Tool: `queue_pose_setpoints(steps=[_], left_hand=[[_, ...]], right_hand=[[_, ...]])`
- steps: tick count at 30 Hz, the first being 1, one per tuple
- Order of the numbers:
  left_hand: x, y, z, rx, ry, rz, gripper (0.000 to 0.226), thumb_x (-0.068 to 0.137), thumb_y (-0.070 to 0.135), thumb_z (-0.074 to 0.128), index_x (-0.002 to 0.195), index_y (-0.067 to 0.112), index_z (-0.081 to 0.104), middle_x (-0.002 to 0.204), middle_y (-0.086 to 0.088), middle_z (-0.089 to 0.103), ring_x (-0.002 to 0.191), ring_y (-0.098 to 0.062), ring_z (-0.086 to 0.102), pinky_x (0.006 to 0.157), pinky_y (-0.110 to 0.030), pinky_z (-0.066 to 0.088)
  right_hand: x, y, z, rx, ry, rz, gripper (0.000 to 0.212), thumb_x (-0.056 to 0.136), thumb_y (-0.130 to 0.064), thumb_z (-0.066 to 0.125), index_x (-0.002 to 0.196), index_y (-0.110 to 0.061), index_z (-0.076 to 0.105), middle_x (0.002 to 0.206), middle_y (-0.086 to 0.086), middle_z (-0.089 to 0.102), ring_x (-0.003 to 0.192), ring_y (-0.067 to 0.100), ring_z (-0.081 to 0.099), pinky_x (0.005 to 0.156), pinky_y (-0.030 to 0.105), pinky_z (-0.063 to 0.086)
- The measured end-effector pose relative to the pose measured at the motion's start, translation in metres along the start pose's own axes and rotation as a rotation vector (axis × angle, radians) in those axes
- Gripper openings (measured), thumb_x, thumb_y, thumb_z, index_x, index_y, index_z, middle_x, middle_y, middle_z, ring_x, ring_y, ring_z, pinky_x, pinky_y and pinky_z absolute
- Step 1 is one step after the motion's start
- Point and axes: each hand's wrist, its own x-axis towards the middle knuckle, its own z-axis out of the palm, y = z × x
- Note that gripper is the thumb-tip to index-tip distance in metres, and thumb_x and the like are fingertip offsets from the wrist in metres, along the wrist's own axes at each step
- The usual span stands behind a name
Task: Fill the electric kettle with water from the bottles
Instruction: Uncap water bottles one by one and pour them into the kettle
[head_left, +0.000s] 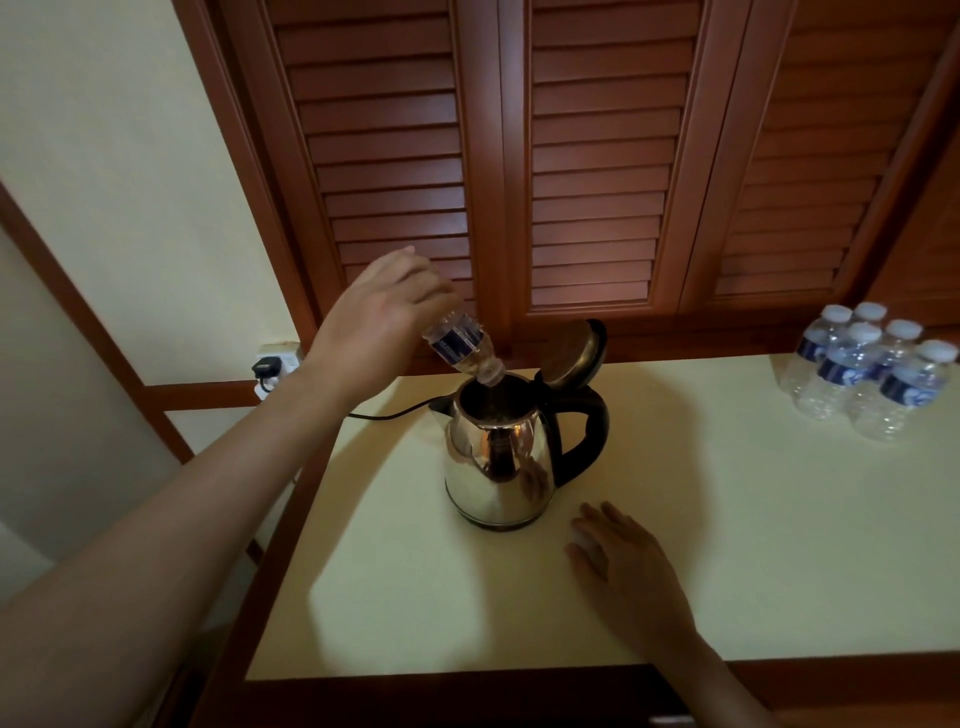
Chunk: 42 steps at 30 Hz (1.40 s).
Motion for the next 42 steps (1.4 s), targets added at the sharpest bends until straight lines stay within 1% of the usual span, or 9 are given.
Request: queue_pose_setpoints(steps=[8, 15, 19, 25, 28, 33, 37, 39, 42], left_hand=[[0.025, -0.007, -0.017, 0.04, 0.064, 0.149, 0.035, 0.095, 0.013, 0.048, 0.123, 0.007, 0.068, 0.119, -0.01, 0.068, 0.122, -0.031, 0.054, 0.121, -0.039, 0.02], [0.01, 0.003, 0.0, -0.032, -0.093, 0.099, 0.038, 0.097, 0.015, 0.045, 0.125, 0.008, 0.068, 0.126, -0.011, 0.064, 0.126, -0.032, 0.055, 0.122, -0.042, 0.027], [0.006, 0.002, -0.003, -0.008, -0.058, 0.014, 0.037, 0.091, 0.01, 0.052, 0.124, 0.008, 0.068, 0.126, -0.012, 0.065, 0.127, -0.032, 0.054, 0.121, -0.044, 0.028], [0.0, 0.002, 0.008, -0.005, -0.05, 0.053, 0.036, 0.086, 0.004, 0.067, 0.122, 0.007, 0.069, 0.125, -0.012, 0.066, 0.125, -0.033, 0.056, 0.117, -0.046, 0.033], [-0.003, 0.002, 0.012, 0.02, -0.039, 0.031, 0.039, 0.082, 0.002, 0.072, 0.121, 0.007, 0.07, 0.124, -0.012, 0.067, 0.124, -0.034, 0.057, 0.116, -0.046, 0.033], [-0.012, 0.002, 0.015, 0.015, -0.007, 0.014, 0.038, 0.082, 0.003, 0.066, 0.12, 0.007, 0.07, 0.123, -0.012, 0.067, 0.123, -0.034, 0.057, 0.115, -0.047, 0.034], [-0.029, 0.015, 0.018, -0.028, 0.075, -0.169, 0.041, 0.08, 0.009, 0.077, 0.12, 0.01, 0.069, 0.119, -0.008, 0.069, 0.113, -0.034, 0.059, 0.096, -0.046, 0.043], [-0.044, 0.023, 0.021, -0.113, 0.12, -0.341, 0.043, 0.079, 0.016, 0.081, 0.121, 0.014, 0.068, 0.117, -0.004, 0.069, 0.108, -0.03, 0.056, 0.088, -0.042, 0.042], [-0.073, 0.039, 0.03, -0.276, 0.156, -0.58, 0.053, 0.073, 0.031, 0.088, 0.121, 0.021, 0.068, 0.114, 0.003, 0.069, 0.107, -0.024, 0.058, 0.087, -0.042, 0.043]], right_hand=[[-0.001, 0.001, 0.0, -0.001, -0.007, -0.004, 0.037, 0.093, -0.037, 0.059, 0.126, -0.021, 0.065, 0.14, -0.004, 0.057, 0.137, 0.018, 0.044, 0.112, 0.032, 0.03], [0.0, 0.001, 0.002, 0.003, 0.019, -0.014, 0.036, 0.092, -0.035, 0.061, 0.123, -0.02, 0.067, 0.137, -0.003, 0.059, 0.134, 0.02, 0.048, 0.111, 0.038, 0.037], [0.0, 0.0, 0.001, -0.018, 0.023, -0.022, 0.034, 0.09, -0.034, 0.065, 0.122, -0.021, 0.068, 0.137, -0.004, 0.059, 0.133, 0.021, 0.049, 0.11, 0.035, 0.035], [0.0, 0.0, -0.001, 0.004, 0.002, -0.007, 0.038, 0.093, -0.04, 0.056, 0.126, -0.022, 0.065, 0.141, -0.005, 0.056, 0.138, 0.018, 0.043, 0.113, 0.032, 0.029], [0.0, -0.001, -0.001, -0.003, -0.013, -0.017, 0.048, 0.093, -0.048, 0.043, 0.126, -0.022, 0.065, 0.141, -0.005, 0.055, 0.138, 0.017, 0.043, 0.113, 0.034, 0.032], [0.002, -0.003, -0.003, -0.027, -0.031, -0.007, 0.054, 0.092, -0.053, 0.035, 0.129, -0.024, 0.063, 0.144, -0.007, 0.053, 0.14, 0.015, 0.04, 0.113, 0.031, 0.028], [0.002, -0.001, -0.003, 0.008, -0.055, 0.03, 0.046, 0.095, -0.048, 0.05, 0.132, -0.023, 0.06, 0.145, -0.006, 0.052, 0.141, 0.014, 0.037, 0.114, 0.028, 0.026], [0.002, 0.001, -0.001, 0.014, -0.059, 0.049, 0.055, 0.092, -0.056, 0.045, 0.132, -0.021, 0.059, 0.143, -0.005, 0.054, 0.141, 0.014, 0.037, 0.114, 0.03, 0.03], [0.001, 0.002, 0.0, 0.021, -0.061, 0.034, 0.064, 0.089, -0.065, 0.035, 0.128, -0.02, 0.061, 0.14, -0.008, 0.056, 0.14, 0.013, 0.037, 0.113, 0.029, 0.03]])
